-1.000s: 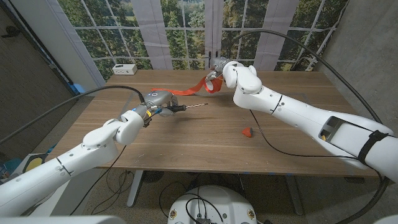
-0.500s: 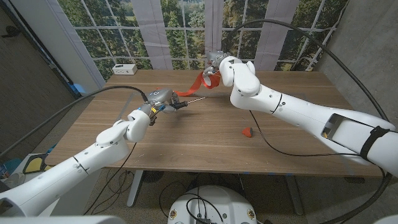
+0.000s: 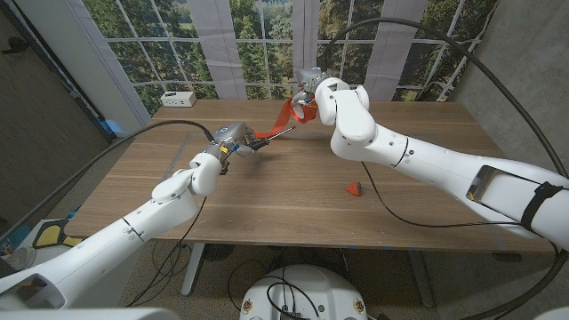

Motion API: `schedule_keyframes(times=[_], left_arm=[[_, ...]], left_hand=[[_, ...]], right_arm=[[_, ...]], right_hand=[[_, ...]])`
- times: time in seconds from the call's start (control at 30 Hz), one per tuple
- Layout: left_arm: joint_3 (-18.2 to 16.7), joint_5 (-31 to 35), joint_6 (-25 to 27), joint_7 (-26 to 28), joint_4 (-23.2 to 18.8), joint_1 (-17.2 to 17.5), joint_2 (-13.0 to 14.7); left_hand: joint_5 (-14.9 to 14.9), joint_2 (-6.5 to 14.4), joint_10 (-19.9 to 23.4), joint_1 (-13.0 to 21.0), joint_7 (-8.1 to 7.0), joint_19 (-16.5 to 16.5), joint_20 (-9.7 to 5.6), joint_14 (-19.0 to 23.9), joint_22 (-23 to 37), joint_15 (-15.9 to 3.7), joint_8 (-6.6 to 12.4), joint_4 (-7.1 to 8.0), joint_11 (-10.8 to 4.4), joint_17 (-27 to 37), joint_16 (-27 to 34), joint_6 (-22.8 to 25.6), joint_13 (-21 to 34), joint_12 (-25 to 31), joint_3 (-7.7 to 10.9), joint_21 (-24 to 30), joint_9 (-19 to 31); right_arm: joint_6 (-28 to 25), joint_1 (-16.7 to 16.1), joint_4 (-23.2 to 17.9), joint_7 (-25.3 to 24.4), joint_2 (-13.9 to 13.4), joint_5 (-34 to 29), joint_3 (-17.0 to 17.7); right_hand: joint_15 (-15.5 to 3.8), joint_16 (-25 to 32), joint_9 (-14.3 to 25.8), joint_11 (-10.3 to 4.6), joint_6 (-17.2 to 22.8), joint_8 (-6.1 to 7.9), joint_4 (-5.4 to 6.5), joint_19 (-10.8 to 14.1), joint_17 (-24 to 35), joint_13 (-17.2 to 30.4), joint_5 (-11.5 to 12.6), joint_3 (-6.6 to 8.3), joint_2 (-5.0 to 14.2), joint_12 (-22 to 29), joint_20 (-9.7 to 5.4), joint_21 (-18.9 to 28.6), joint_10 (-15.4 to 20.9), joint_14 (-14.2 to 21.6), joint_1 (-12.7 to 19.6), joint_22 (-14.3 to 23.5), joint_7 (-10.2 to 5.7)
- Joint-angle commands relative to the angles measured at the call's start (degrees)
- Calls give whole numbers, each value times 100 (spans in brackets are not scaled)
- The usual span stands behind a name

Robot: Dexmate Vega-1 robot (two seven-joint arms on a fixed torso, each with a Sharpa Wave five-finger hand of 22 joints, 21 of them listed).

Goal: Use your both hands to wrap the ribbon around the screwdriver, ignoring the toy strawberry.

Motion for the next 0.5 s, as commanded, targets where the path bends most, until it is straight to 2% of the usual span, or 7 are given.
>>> schedule_keyframes(times=[0.03, 0.2, 0.27, 0.33, 0.37, 0.47, 0.5], left_arm=[[362, -196, 399, -229, 156, -525, -160], [561, -178, 381, -488, 216, -826, -125], [715, -77, 482, -772, 193, -1022, -78], [769, -3, 538, -744, 181, -1064, -103], [875, 57, 620, -1036, 156, -1214, -53], [924, 101, 554, -1035, 202, -1302, -64], [1006, 147, 589, -1273, 190, -1425, -22]], left_hand=[[71, 893, 139, 1000, -199, 65, -241, 923, 0, -1445, 21, -43, -50, 1087, 33, 341, 22, -8, 47, 64, 16], [88, 872, 172, 1020, -189, 93, -267, 941, -17, -1444, 9, -51, -19, 1116, 33, 359, 23, -19, 48, 106, 6], [94, 864, 180, 1027, -184, 101, -270, 948, -24, -1444, 4, -53, -19, 1127, 33, 366, 19, -27, 49, 119, 2], [101, 856, 188, 1033, -181, 108, -274, 953, -32, -1443, -5, -54, -15, 1139, 31, 367, 4, -43, 50, 133, -2], [103, 854, 187, 1035, -179, 110, -274, 953, -36, -1442, -9, -54, -28, 1145, 29, 370, -2, -52, 51, 138, -4], [108, 850, 174, 1041, -172, 109, -270, 953, -43, -1441, -19, -53, -21, 1153, 25, 364, 1, -63, 54, 147, -7], [110, 848, 181, 1043, -176, 108, -273, 953, -46, -1442, -22, -53, -24, 1157, 24, 365, -1, -64, 54, 149, -8]], right_arm=[[204, -391, -513, 335, -148, -570, 302], [332, -613, -660, 505, -143, -943, 429], [427, -681, -694, 626, -139, -1070, 490], [480, -802, -733, 691, -114, -1167, 593], [520, -846, -752, 738, -111, -1238, 629], [614, -1016, -790, 822, -72, -1383, 777], [634, -984, -790, 1065, -61, -1535, 760]], right_hand=[[-957, 41, 1578, -486, 859, 269, 142, 12, 8, 2971, -7, 101, 588, 1369, -174, 54, 506, 329, 690, -1, -317], [-956, 53, 1581, -482, 859, 261, 148, -8, 8, 2969, -13, 100, 586, 1362, -178, 72, 497, 319, 693, -10, -318], [-956, 60, 1582, -489, 858, 256, 152, -15, 8, 2958, -16, 100, 585, 1355, -178, 85, 500, 315, 695, -15, -307], [-955, 65, 1589, -492, 846, 250, 157, -29, 8, 2965, -19, 98, 582, 1356, -181, 94, 496, 305, 695, -21, -314], [-954, 68, 1594, -479, 846, 250, 159, -30, 8, 2949, -20, 98, 582, 1352, -182, 102, 514, 300, 695, -23, -317], [-954, 76, 1604, -480, 834, 242, 167, -44, 7, 2970, -24, 96, 582, 1355, -185, 122, 492, 286, 696, -32, -319], [-954, 79, 1600, -484, 841, 240, 169, -42, 7, 2970, -25, 96, 582, 1355, -184, 129, 493, 283, 696, -34, -310]])
